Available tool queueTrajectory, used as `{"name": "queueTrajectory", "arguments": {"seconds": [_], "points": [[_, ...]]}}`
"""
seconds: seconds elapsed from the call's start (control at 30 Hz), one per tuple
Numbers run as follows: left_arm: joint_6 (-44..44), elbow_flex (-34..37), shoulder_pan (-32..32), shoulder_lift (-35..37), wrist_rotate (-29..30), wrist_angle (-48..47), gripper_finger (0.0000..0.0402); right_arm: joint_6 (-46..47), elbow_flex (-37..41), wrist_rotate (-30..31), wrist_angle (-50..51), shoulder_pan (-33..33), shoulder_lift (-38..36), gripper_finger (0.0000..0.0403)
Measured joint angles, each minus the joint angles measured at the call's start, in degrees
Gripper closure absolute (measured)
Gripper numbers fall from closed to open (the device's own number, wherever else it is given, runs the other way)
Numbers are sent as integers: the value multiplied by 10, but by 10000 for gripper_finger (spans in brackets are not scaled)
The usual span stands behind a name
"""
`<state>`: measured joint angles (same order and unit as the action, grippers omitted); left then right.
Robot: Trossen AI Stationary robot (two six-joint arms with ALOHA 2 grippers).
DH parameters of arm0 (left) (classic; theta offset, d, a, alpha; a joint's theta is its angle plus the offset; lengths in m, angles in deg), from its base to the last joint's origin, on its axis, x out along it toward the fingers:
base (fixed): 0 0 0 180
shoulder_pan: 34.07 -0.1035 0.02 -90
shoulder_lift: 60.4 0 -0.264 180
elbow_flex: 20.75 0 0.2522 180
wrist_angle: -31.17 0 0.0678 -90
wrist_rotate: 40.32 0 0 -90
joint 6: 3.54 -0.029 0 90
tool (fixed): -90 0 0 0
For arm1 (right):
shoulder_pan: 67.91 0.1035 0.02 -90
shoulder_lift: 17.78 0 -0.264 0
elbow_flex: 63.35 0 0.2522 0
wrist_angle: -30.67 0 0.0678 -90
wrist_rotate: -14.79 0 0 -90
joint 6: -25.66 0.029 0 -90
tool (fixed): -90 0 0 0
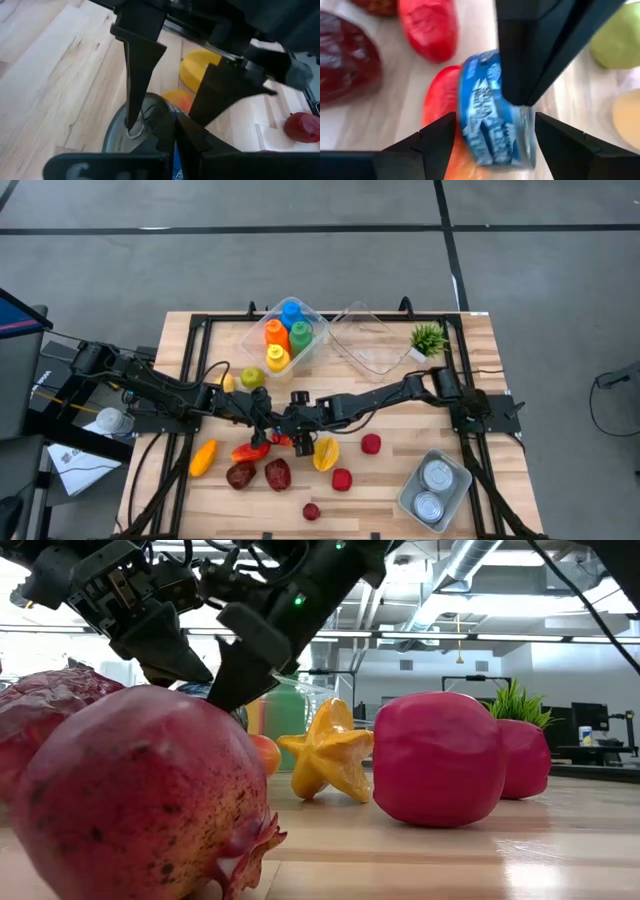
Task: Pick & Place Food Item
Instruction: Put the blue tuna can into the gray bin
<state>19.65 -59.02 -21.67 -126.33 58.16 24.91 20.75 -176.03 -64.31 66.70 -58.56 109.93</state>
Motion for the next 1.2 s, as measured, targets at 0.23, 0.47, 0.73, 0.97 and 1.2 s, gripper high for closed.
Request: {"name": "queueTrajectory", "arguments": {"seconds": [0.23,0.47,0.73,0.97,1.2], "points": [[-2,0,-7,1,2,7,401,-18,1,48,-12,6,-6,267],[-2,0,-10,4,5,10,401,16,1,47,4,11,-16,265],[24,0,-8,124,7,4,400,22,0,94,107,11,-87,265],[59,1,-8,266,16,1,394,135,0,88,281,55,-179,265],[13,0,-10,335,22,2,401,301,-1,6,435,194,-264,265]]}}
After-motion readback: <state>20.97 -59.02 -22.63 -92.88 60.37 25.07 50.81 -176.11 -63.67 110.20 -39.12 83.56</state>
